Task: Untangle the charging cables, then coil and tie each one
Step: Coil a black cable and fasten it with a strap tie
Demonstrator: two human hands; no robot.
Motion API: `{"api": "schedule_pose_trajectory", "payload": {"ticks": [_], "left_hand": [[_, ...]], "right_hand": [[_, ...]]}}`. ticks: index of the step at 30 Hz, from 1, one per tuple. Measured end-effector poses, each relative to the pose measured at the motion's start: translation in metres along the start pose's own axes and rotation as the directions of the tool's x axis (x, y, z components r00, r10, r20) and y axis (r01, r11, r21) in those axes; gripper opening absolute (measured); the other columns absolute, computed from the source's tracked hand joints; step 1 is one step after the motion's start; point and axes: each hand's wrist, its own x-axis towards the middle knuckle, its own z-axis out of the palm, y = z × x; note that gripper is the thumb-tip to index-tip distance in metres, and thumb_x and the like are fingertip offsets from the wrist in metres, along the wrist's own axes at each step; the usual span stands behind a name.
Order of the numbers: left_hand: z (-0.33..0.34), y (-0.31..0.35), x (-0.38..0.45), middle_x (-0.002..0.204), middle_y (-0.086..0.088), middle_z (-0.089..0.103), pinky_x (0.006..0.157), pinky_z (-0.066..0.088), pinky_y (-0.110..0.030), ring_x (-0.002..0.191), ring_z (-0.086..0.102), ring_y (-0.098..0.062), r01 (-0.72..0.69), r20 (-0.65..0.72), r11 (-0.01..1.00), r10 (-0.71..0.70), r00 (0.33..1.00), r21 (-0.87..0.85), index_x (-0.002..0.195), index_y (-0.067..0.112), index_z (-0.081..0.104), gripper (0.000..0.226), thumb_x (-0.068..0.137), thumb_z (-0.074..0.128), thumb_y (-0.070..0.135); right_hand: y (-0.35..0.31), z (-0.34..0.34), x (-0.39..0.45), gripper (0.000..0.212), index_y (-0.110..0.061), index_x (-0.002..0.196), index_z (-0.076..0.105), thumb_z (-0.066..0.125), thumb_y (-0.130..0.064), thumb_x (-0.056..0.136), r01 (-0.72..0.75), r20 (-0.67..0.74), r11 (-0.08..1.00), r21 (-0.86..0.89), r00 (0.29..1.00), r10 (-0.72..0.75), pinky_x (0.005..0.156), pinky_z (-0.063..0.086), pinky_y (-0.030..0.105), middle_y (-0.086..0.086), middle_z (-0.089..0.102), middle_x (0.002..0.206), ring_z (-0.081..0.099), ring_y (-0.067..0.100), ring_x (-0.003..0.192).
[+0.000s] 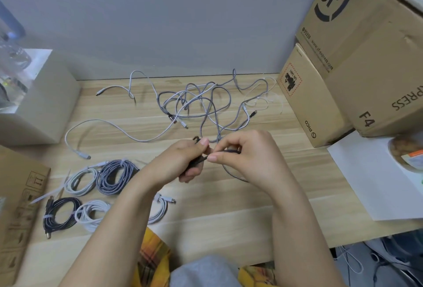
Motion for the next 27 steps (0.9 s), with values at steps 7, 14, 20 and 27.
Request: {"api": "schedule_pose_trajectory", "payload": {"ticks": [7,14,20,27], "left_hand": [[-0.014,0.001,-0.005,0.035,0.011,0.026,0.04,0.03,-0.015,0.029,0.018,-0.004,-0.001,0.247,0.922,0.105,0.963,-0.387,0.078,0.013,0.069,0.046,0.085,0.054,0.056],[-0.014,-0.002,0.004,0.04,0.01,0.022,0.044,0.033,-0.022,0.031,0.02,-0.009,0.04,0.414,0.648,0.436,0.799,-0.76,0.085,0.013,0.062,0.042,0.097,0.038,0.045],[-0.012,-0.006,0.01,0.043,0.008,0.03,0.045,0.036,-0.024,0.034,0.03,-0.013,-0.008,0.325,0.553,0.501,0.802,-0.833,0.076,0.013,0.061,0.037,0.098,0.04,0.034],[-0.001,-0.008,0.018,0.041,0.003,0.033,0.053,0.046,-0.025,0.035,0.035,-0.018,-0.015,0.295,0.538,0.486,0.822,-0.843,0.069,0.011,0.059,0.036,0.094,0.044,0.031]], "right_hand": [[0.004,0.0,0.006,0.015,-0.031,0.062,0.067,0.077,-0.027,0.074,0.056,-0.254,0.984,0.168,0.967,-0.012,0.059,0.038,0.023,-0.012,0.065,0.062,0.051,0.002,0.056],[0.006,0.024,0.008,0.037,-0.035,0.058,0.057,0.049,-0.032,0.094,0.054,-0.075,0.921,0.386,0.997,-0.027,0.049,0.033,0.013,-0.011,0.048,0.051,0.042,0.005,0.047],[-0.001,0.034,0.009,0.027,-0.043,0.076,0.049,0.031,-0.05,0.094,0.123,-0.082,0.961,0.248,0.991,-0.106,0.058,0.032,0.018,-0.023,0.05,0.058,0.046,-0.003,0.057],[0.011,0.031,0.015,0.039,-0.019,0.092,0.06,0.036,-0.049,0.088,0.19,-0.203,0.98,-0.054,0.959,-0.197,0.06,0.034,0.034,-0.016,0.045,0.062,0.042,0.011,0.065]]}}
